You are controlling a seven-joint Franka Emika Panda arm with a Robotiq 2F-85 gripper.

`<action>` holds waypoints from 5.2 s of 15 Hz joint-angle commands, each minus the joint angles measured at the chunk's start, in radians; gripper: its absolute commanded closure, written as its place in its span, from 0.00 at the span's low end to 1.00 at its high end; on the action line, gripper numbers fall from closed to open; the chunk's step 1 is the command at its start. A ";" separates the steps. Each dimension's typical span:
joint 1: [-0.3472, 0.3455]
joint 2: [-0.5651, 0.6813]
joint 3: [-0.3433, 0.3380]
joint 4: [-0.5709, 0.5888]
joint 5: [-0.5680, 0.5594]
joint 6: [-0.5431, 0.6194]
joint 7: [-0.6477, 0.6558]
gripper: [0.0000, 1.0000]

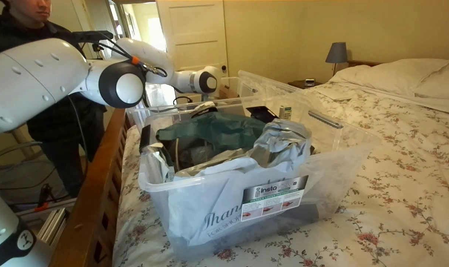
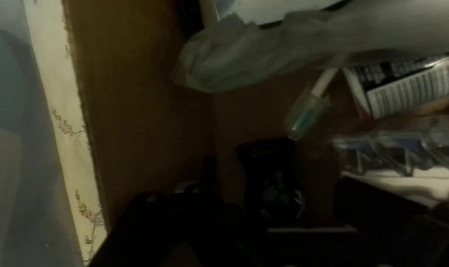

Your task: Shift one object to the crate on the right

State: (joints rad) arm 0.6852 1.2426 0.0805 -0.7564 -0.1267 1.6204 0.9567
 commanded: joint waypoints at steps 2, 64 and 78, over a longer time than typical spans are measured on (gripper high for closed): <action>-0.045 0.073 0.079 0.021 0.065 0.121 -0.091 0.00; 0.033 -0.245 -0.020 -0.390 -0.085 0.245 0.039 0.00; -0.010 -0.274 -0.003 -0.425 -0.055 0.196 -0.097 0.00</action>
State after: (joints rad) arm 0.7101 1.0248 0.0583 -1.1005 -0.2085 1.8634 0.9063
